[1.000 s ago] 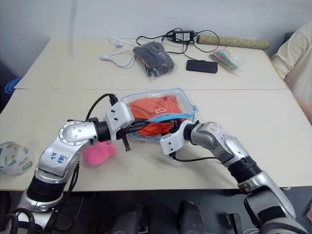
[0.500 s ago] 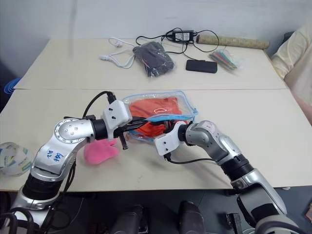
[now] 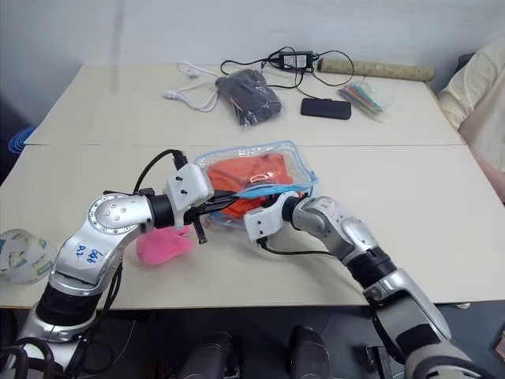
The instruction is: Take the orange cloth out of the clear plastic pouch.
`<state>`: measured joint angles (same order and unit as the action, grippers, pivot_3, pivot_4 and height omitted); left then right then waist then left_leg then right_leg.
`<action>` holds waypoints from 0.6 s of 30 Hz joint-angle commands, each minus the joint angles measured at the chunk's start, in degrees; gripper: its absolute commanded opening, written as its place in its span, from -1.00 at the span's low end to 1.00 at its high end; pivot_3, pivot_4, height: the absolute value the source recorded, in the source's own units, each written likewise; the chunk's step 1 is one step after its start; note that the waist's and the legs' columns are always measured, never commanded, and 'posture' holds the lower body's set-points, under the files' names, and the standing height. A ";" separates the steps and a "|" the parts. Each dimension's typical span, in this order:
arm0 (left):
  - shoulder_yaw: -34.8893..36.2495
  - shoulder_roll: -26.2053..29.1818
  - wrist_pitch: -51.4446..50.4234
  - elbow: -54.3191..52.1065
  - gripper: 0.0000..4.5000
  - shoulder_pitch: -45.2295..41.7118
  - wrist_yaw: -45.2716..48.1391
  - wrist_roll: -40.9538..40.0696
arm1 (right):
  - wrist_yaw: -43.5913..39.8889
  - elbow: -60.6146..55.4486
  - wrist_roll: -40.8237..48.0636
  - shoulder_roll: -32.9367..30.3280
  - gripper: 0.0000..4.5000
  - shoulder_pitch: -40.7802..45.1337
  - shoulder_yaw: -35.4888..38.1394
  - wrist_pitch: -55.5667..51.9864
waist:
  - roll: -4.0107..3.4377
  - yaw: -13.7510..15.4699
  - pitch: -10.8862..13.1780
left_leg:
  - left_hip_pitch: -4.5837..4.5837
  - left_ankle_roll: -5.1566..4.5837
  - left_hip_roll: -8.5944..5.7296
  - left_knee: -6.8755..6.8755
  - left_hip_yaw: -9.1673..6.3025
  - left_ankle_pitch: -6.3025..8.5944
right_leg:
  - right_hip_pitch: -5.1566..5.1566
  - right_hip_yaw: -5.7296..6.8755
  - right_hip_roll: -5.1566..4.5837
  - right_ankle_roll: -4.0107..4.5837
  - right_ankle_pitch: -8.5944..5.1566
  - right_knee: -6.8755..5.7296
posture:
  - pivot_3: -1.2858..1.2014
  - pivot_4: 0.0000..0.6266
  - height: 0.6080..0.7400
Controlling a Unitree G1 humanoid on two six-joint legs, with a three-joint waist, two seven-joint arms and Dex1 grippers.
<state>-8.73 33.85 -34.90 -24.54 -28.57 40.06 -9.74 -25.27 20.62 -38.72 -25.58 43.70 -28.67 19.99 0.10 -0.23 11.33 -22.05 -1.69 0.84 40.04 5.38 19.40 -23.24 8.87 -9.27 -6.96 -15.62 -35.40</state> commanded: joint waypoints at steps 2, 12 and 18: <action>1.75 -0.61 0.14 -2.73 -1.00 -0.01 -0.78 -1.22 | 1.66 8.50 -2.88 1.57 0.15 -1.60 -2.54 -2.25 | 0.05 0.02 -0.03 | 0.00 0.00 0.00 0.00 -0.02 0.00 | 0.01 0.01 0.00 0.00 0.00 0.00 | 0.03 -0.52 1.00; 6.13 -6.37 -7.84 -1.64 -1.00 -1.74 -5.39 -6.67 | 0.71 7.52 -2.32 1.07 -0.99 -2.71 -3.58 0.44 | 0.19 0.09 -0.15 | 0.61 0.01 0.03 -0.17 -0.14 0.00 | 0.78 0.09 0.01 0.02 -0.02 0.29 | 0.03 -0.52 1.00; 9.24 -11.56 -14.88 1.31 -1.00 -4.81 -10.78 -9.43 | -0.25 -0.34 -4.58 -2.69 -0.99 -3.62 -3.99 3.13 | 0.21 0.17 -0.16 | 0.64 -0.01 -0.04 -0.32 -0.20 0.02 | 0.85 0.08 -0.02 0.01 -0.02 0.48 | 0.03 -0.52 1.00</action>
<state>-1.00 22.46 -49.33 -23.37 -32.35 30.78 -18.61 -23.49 20.85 -41.23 -26.50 42.34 -30.61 21.84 0.30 -0.06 11.18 -21.41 -1.69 0.79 39.68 5.19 19.41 -22.41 8.96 -9.29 -6.95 -15.64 -34.90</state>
